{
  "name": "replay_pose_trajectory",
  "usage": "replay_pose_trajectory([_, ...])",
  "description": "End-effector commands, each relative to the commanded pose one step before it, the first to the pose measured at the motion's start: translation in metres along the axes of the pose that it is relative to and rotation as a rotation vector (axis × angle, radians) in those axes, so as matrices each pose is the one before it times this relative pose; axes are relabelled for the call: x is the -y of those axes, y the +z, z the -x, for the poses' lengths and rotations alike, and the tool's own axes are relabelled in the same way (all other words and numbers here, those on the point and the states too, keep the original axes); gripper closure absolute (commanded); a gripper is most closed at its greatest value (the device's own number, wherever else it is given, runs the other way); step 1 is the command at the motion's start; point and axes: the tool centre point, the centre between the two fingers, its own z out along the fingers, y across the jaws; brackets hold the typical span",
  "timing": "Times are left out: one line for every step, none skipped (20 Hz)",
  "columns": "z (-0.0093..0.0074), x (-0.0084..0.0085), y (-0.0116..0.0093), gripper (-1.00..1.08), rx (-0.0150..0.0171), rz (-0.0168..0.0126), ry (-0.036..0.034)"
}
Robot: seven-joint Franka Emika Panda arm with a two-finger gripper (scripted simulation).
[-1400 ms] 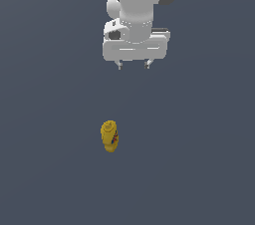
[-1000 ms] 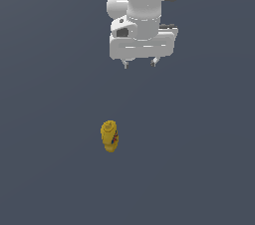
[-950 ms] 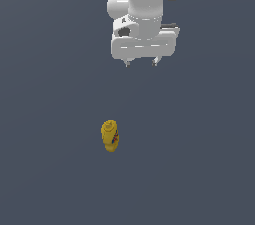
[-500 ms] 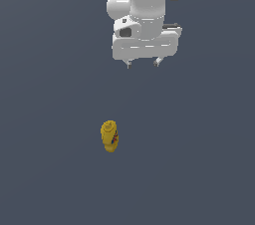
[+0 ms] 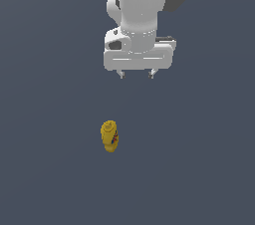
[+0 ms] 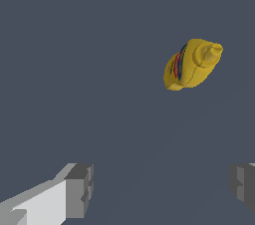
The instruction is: Pick up the object and move it to a goal position.
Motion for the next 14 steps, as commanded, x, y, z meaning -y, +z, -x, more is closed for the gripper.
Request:
replay_pose_trajectory([-0.01496,-0.01024,0.00687,-0.92,0.00043,-0.00027,0.02715])
replay_pose_trajectory([-0.00682,-0.00455,0.00328,-0.92,-0.00001,0.00012,0.01218])
replay_pose_trajectory([-0.00715,-0.00484,0.00364,-0.92,-0.00001,0.00032,0.01286])
replay_pose_trajectory([-0.00745,-0.00513,0.00400,-0.92,-0.00002,0.00054,0.01350])
replay_pose_trajectory([-0.00747,-0.00520,0.00424,-0.92,-0.00004,0.00076,0.01360])
replay_pose_trajectory([-0.00739,-0.00521,0.00442,-0.92,-0.00005,0.00097,0.01353])
replay_pose_trajectory([-0.00730,-0.00522,0.00460,-0.92,-0.00006,0.00118,0.01346])
replay_pose_trajectory([-0.00717,-0.00520,0.00475,-0.92,-0.00008,0.00138,0.01332])
replay_pose_trajectory([-0.00676,-0.00497,0.00470,-0.92,-0.00009,0.00150,0.01264])
replay_pose_trajectory([-0.00631,-0.00468,0.00460,-0.92,-0.00010,0.00159,0.01185])
replay_pose_trajectory([-0.00588,-0.00443,0.00446,-0.92,-0.00011,0.00165,0.01114])
replay_pose_trajectory([-0.00545,-0.00415,0.00430,-0.92,-0.00011,0.00167,0.01038])
replay_pose_trajectory([-0.00504,-0.00387,0.00412,-0.92,-0.00012,0.00167,0.00965])
replay_pose_trajectory([-0.00463,-0.00360,0.00392,-0.92,-0.00012,0.00165,0.00893])
